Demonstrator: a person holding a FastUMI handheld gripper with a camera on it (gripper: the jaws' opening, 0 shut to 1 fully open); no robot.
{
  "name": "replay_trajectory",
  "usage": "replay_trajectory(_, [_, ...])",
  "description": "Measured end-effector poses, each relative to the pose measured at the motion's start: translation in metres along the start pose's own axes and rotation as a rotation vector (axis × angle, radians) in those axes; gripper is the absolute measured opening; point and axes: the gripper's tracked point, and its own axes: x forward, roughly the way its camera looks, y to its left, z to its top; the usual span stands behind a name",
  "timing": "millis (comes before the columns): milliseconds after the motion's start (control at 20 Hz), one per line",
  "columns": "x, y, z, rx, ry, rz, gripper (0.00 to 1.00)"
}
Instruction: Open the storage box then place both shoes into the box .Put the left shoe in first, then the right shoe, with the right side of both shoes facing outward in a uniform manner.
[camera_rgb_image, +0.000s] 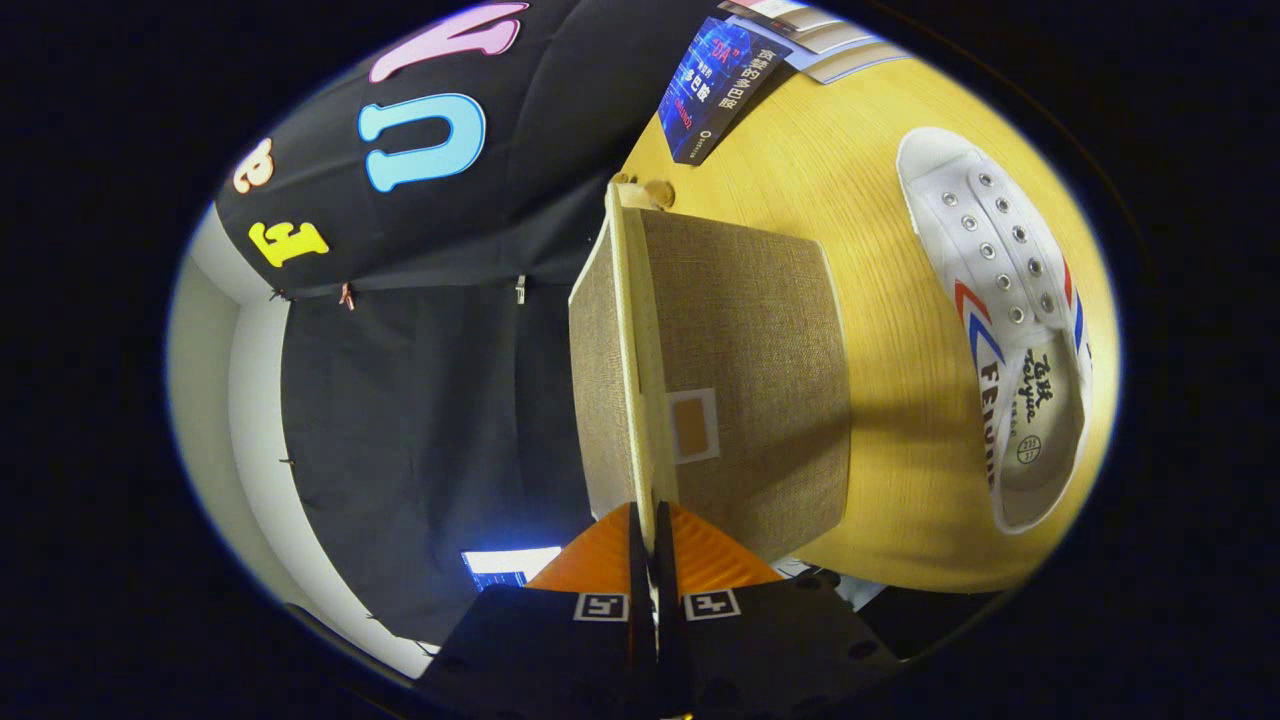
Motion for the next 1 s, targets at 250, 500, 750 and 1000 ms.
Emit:
replay_trajectory(250, [-0.005, 0.039, 0.001, -0.011, -0.037, 0.009, 0.05])
replay_trajectory(500, [-0.004, 0.104, 0.011, -0.134, -0.115, -0.020, 0.05])
replay_trajectory(750, [0.031, 0.173, -0.005, -0.252, -0.114, -0.005, 0.06])
replay_trajectory(1000, [0.083, 0.226, -0.016, -0.256, -0.100, 0.040, 0.07])
